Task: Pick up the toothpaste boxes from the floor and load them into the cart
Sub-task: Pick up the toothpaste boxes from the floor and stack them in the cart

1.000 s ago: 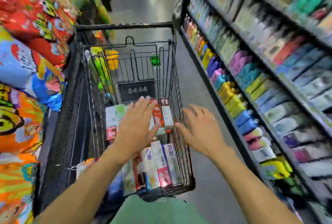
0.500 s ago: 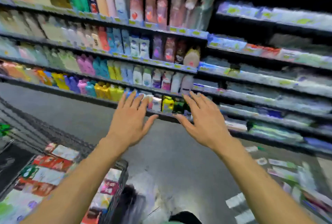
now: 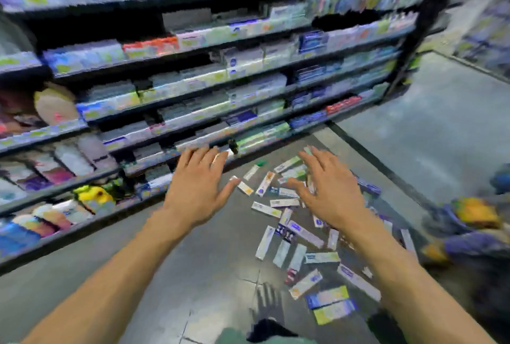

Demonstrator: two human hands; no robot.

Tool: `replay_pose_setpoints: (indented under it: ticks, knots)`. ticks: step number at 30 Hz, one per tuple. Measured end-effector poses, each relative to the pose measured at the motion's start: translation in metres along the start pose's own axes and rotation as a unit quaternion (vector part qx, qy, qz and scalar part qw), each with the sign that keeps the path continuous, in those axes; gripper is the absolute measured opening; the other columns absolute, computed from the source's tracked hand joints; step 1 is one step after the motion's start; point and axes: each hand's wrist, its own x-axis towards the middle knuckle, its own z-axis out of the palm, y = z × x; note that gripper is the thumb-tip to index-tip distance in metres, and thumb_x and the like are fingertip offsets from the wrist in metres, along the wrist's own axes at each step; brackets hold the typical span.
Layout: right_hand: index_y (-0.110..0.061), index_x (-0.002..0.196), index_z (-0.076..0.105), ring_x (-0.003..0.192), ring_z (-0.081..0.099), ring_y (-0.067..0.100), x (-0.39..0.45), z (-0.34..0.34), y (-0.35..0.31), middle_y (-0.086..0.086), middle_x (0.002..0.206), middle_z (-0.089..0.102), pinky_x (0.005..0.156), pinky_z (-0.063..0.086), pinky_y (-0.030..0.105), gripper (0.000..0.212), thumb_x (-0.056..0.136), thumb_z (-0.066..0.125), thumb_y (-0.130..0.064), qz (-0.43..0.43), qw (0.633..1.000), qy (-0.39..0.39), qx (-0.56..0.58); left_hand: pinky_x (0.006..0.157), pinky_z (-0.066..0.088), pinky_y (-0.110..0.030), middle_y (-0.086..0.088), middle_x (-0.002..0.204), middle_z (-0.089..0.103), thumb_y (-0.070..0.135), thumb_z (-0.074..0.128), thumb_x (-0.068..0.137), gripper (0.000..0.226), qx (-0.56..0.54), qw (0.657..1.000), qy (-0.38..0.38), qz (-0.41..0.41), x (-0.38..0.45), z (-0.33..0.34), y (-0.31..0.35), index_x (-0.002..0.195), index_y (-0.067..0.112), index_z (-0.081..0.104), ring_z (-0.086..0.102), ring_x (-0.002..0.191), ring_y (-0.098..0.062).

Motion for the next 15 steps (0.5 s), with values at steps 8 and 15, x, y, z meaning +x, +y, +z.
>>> replay_pose_setpoints:
  ticks: [8, 15]
  knots:
    - [-0.015, 0.148, 0.047, 0.14, 0.042, 0.032, -0.04, 0.027, 0.111, 0.01, 0.155, 0.044, 0.116, 0.035, 0.046, 0.075, 0.097, 0.026, -0.067, 0.14, 0.99, 0.002, 0.022, 0.116, 0.032, -0.051, -0.014, 0.14, 0.059, 0.061, 0.03, 0.095, 0.075, -0.014, 0.992, -0.067, 0.106, 0.08, 0.055, 0.106, 0.138, 0.006, 0.057, 0.052, 0.132, -0.033]
    - [-0.014, 0.146, 0.048, 0.138, 0.046, 0.034, -0.056, 0.09, 0.152, 0.014, 0.151, 0.048, 0.113, 0.039, 0.05, 0.075, 0.095, 0.03, -0.067, 0.216, 0.975, -0.019, 0.049, 0.109, 0.039, -0.055, -0.019, 0.137, 0.059, 0.06, 0.03, 0.095, 0.075, -0.037, 0.975, -0.118, 0.185, 0.114, 0.136, 0.15, 0.138, 0.003, 0.053, 0.053, 0.128, -0.038]
